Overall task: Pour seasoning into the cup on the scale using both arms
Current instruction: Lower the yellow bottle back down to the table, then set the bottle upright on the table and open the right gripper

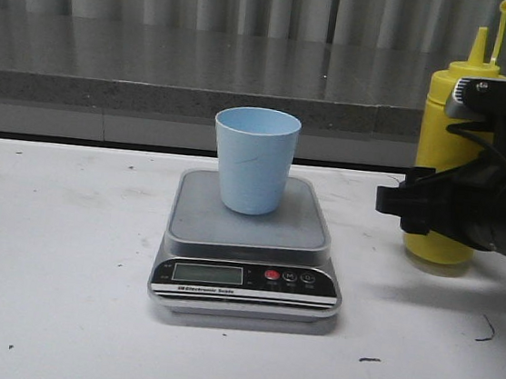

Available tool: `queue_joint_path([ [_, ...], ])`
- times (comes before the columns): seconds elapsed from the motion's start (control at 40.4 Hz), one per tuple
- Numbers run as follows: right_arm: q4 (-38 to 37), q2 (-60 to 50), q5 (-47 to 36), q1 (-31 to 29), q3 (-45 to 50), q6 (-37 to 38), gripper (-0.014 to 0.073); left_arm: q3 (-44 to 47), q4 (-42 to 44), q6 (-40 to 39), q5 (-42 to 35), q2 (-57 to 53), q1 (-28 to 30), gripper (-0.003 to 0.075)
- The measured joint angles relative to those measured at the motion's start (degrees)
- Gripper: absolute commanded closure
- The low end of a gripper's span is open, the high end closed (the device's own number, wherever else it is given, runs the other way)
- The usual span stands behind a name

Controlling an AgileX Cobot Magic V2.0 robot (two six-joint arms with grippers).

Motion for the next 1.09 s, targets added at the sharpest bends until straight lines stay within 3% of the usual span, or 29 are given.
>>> queue_joint_path([
  [0.396, -0.1, 0.1, 1.9, -0.1, 0.0, 0.5, 0.0447, 0.0, 0.0, 0.0, 0.0, 0.0, 0.0, 0.0740],
  [0.545, -0.1, 0.1, 2.0, -0.1, 0.0, 0.6, 0.0310, 0.0, 0.0, 0.0, 0.0, 0.0, 0.0, 0.0740],
  [0.768, 0.0, 0.1, 2.0, -0.1, 0.0, 0.8, 0.0205, 0.0, 0.0, 0.0, 0.0, 0.0, 0.0, 0.0740],
  [0.99, 3.2, 0.1, 1.9, -0.1, 0.0, 0.9, -0.0008, 0.0, 0.0, 0.0, 0.0, 0.0, 0.0, 0.0740],
  [1.09, 4.0, 0.1, 0.4, -0.2, -0.2, 0.9, -0.0045, 0.0, 0.0, 0.0, 0.0, 0.0, 0.0, 0.0740],
])
